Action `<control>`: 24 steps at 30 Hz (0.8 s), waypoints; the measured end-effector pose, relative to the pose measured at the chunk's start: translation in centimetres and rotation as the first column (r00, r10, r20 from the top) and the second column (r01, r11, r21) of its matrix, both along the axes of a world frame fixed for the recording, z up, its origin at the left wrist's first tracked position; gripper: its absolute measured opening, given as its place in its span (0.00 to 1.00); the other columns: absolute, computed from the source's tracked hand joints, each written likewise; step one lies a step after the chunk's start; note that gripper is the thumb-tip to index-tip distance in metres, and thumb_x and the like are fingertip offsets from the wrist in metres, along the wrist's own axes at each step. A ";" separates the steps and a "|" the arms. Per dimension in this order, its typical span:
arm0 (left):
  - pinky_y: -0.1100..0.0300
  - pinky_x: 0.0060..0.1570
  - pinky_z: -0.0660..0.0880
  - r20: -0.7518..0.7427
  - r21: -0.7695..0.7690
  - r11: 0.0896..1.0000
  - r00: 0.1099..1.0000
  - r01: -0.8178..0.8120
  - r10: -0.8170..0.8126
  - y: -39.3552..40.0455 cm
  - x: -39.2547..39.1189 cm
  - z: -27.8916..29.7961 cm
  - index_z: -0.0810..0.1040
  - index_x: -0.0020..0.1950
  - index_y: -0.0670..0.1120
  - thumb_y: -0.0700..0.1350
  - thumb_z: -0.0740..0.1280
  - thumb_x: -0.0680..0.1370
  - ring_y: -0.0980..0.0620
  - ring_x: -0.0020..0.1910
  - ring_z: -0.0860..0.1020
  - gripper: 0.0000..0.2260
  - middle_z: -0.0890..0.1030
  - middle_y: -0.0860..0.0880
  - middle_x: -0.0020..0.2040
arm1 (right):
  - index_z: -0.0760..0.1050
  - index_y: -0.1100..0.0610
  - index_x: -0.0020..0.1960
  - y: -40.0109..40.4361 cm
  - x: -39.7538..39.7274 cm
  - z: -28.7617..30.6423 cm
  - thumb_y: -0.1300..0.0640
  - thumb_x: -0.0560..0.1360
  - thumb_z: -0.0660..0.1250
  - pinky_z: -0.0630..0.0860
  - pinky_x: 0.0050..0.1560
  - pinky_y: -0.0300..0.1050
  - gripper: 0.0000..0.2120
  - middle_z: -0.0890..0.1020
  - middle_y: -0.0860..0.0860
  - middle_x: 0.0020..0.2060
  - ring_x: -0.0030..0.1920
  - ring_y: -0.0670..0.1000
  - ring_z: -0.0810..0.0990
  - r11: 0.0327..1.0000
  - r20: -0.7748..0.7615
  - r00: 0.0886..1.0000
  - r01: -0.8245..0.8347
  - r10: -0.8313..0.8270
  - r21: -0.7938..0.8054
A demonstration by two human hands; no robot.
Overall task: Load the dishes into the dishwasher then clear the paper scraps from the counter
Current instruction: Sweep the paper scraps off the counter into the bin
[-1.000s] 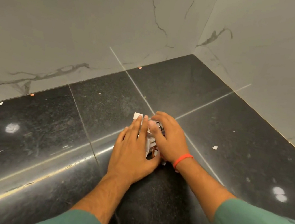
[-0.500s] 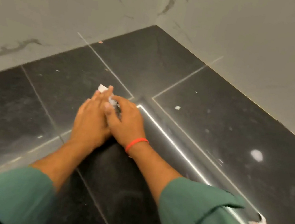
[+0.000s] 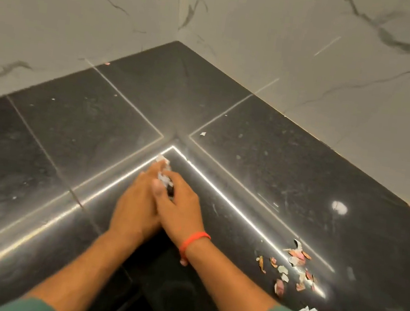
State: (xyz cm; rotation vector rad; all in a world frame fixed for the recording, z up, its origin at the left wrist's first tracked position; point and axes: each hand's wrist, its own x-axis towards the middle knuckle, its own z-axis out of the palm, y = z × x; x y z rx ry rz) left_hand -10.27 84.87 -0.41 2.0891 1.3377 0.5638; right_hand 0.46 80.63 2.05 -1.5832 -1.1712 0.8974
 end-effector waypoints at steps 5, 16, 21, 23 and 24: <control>0.53 0.80 0.56 0.042 0.064 0.988 0.989 0.139 -0.141 -8.4 4.2 0.1 0.57 0.83 0.50 0.56 0.66 0.74 0.59 0.81 0.57 0.39 0.60 0.55 0.82 | 0.78 0.46 0.62 -9.0 5.2 1.5 0.50 0.80 0.69 0.76 0.58 0.37 0.11 0.84 0.41 0.54 0.56 0.37 0.81 0.998 -0.042 0.999 -0.015 0.012 -0.065; 0.47 0.78 0.60 0.171 -0.034 0.983 0.970 0.180 -0.172 -13.7 6.3 1.8 0.48 0.82 0.64 0.66 0.62 0.76 0.62 0.81 0.49 0.38 0.47 0.65 0.82 | 0.76 0.37 0.62 -20.8 17.4 3.9 0.33 0.76 0.61 0.69 0.59 0.32 0.18 0.78 0.33 0.60 0.63 0.33 0.73 0.952 0.254 0.921 0.307 -0.296 -0.004; 0.49 0.81 0.53 -0.016 0.035 0.999 0.999 -0.034 0.035 -12.7 7.7 0.9 0.49 0.83 0.59 0.70 0.48 0.80 0.60 0.82 0.46 0.34 0.48 0.57 0.84 | 0.71 0.41 0.69 -23.6 19.2 0.3 0.30 0.76 0.55 0.70 0.69 0.47 0.27 0.73 0.41 0.69 0.70 0.39 0.70 0.908 0.353 0.857 0.416 -0.375 -0.045; 0.54 0.81 0.49 -0.054 0.068 0.998 0.999 0.011 -0.008 -13.3 9.6 0.7 0.49 0.84 0.58 0.68 0.46 0.82 0.61 0.82 0.45 0.32 0.50 0.57 0.84 | 0.70 0.45 0.73 -22.9 18.1 -0.6 0.29 0.77 0.53 0.69 0.72 0.52 0.32 0.70 0.43 0.73 0.74 0.44 0.67 0.900 0.359 0.848 0.433 -0.388 -0.051; 0.55 0.81 0.49 -0.039 0.063 0.997 0.999 0.038 -0.036 -13.8 10.6 0.7 0.50 0.84 0.58 0.67 0.46 0.82 0.62 0.81 0.45 0.30 0.52 0.57 0.83 | 0.69 0.47 0.75 -22.3 17.3 -0.8 0.30 0.77 0.52 0.68 0.73 0.52 0.33 0.70 0.44 0.74 0.75 0.44 0.66 0.901 0.325 0.859 0.432 -0.395 -0.047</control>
